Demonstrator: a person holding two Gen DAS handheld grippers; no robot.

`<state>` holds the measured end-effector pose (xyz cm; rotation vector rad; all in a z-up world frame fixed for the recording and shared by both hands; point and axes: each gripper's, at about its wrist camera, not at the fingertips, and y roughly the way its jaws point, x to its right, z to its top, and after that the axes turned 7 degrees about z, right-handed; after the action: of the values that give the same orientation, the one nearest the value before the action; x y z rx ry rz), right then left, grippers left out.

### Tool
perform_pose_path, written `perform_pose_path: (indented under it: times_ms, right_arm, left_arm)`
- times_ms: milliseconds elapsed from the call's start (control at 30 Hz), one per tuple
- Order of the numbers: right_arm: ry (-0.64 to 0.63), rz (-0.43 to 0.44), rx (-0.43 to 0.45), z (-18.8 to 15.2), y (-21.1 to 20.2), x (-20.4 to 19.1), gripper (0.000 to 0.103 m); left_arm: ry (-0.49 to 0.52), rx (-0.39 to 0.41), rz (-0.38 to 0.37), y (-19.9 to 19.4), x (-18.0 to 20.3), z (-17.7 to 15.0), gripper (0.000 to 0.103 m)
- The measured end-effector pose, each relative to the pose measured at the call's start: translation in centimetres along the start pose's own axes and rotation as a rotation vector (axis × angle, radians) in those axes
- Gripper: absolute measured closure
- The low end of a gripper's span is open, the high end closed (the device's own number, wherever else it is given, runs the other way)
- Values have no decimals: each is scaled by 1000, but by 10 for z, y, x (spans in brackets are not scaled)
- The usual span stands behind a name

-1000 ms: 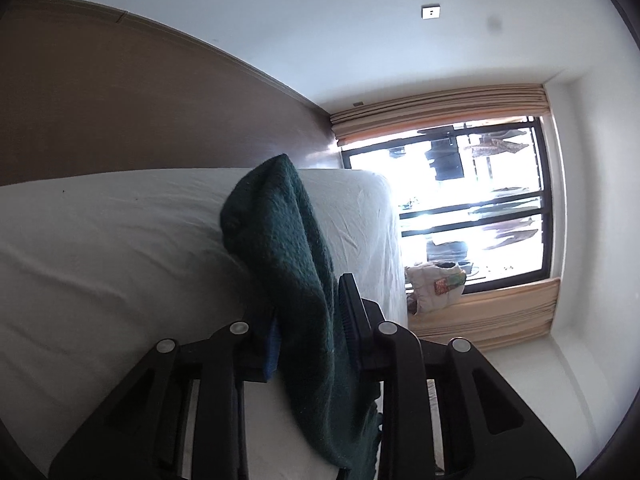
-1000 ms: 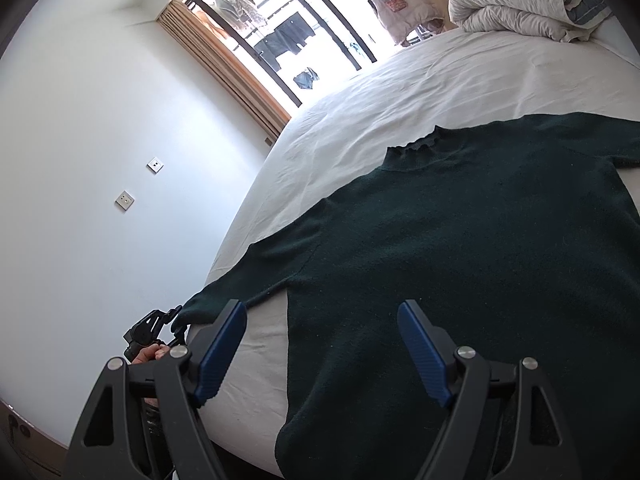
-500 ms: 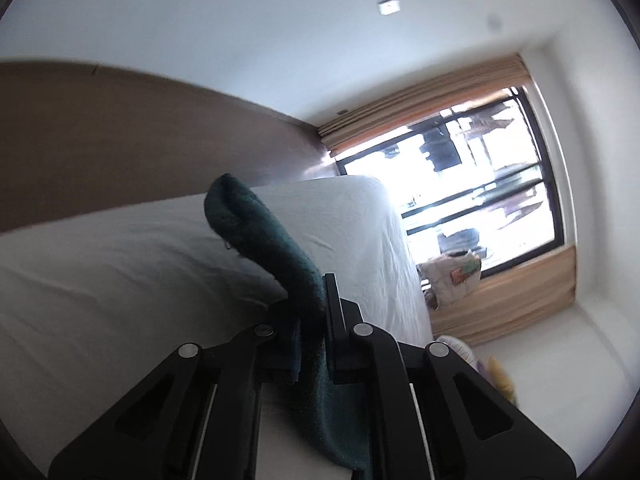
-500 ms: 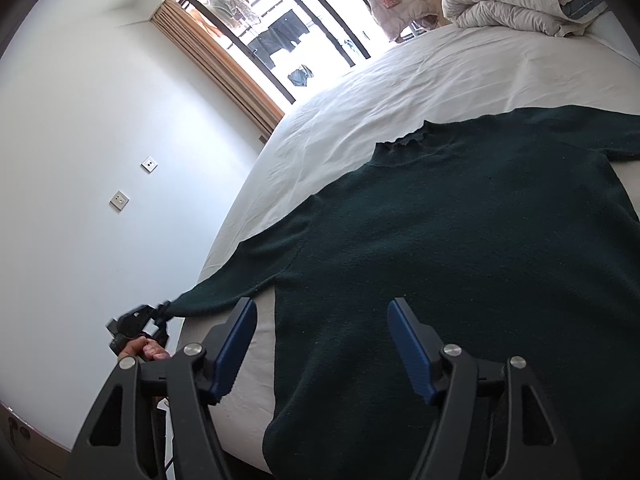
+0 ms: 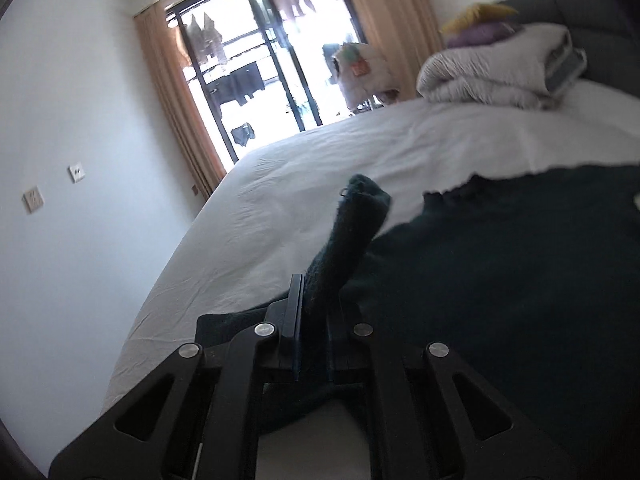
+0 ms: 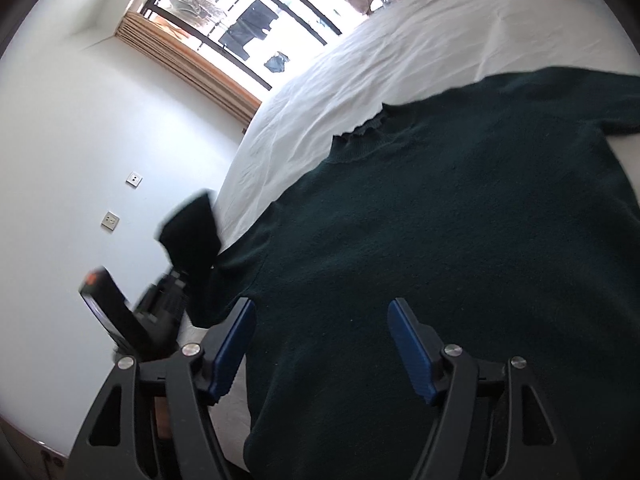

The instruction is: Fold small clothes

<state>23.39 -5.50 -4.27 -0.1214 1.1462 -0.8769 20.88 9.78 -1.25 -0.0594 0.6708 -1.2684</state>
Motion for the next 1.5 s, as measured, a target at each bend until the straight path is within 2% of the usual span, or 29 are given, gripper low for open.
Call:
perform_pose_path:
  times_ms: [100, 200, 267, 400, 467, 633, 733, 833, 967, 1133, 1200, 1233, 1300, 1367, 1500]
  right_arm:
    - [46, 69, -61, 13, 22, 10, 30]
    - [88, 153, -145, 22, 58, 13, 30]
    - [129, 187, -202, 25, 84, 13, 28]
    - [188, 272, -307, 25, 131, 4, 28]
    - [237, 306, -341, 24, 151, 2, 28]
    - [249, 315, -345, 31, 170, -3, 28]
    - [263, 327, -333, 31, 166, -1, 28]
    - [314, 373, -288, 22, 151, 12, 18]
    - [364, 342, -305, 15, 154, 25, 18]
    - [356, 381, -350, 17, 170, 15, 36]
    - [306, 378, -374, 19, 172, 4, 53]
    - [274, 369, -379, 20, 172, -1, 56]
    - [220, 341, -380, 29, 176, -13, 74]
    - [176, 304, -371, 34, 174, -17, 89]
    - [71, 247, -337, 49, 163, -25, 93]
  left_arm:
    - [177, 66, 56, -20, 42, -29, 96]
    - [230, 88, 92, -25, 55, -48, 96]
    - [259, 110, 112, -51, 74, -70, 96]
    - [339, 155, 133, -51, 84, -76, 95]
    - [345, 158, 130, -52, 79, -77, 95]
    - [345, 166, 137, -55, 74, -81, 95]
    - [358, 164, 147, -53, 72, -84, 95]
    - [371, 171, 152, -47, 73, -84, 95]
    - [402, 193, 158, -47, 78, -86, 95]
    - [426, 197, 157, -47, 73, -84, 95]
    - [426, 190, 157, -42, 70, -82, 95]
    - [426, 190, 159, -40, 69, -80, 95]
    - [425, 190, 162, -38, 67, -77, 95]
    - [422, 188, 159, -36, 68, -77, 93]
    - [395, 185, 136, -35, 69, -67, 92]
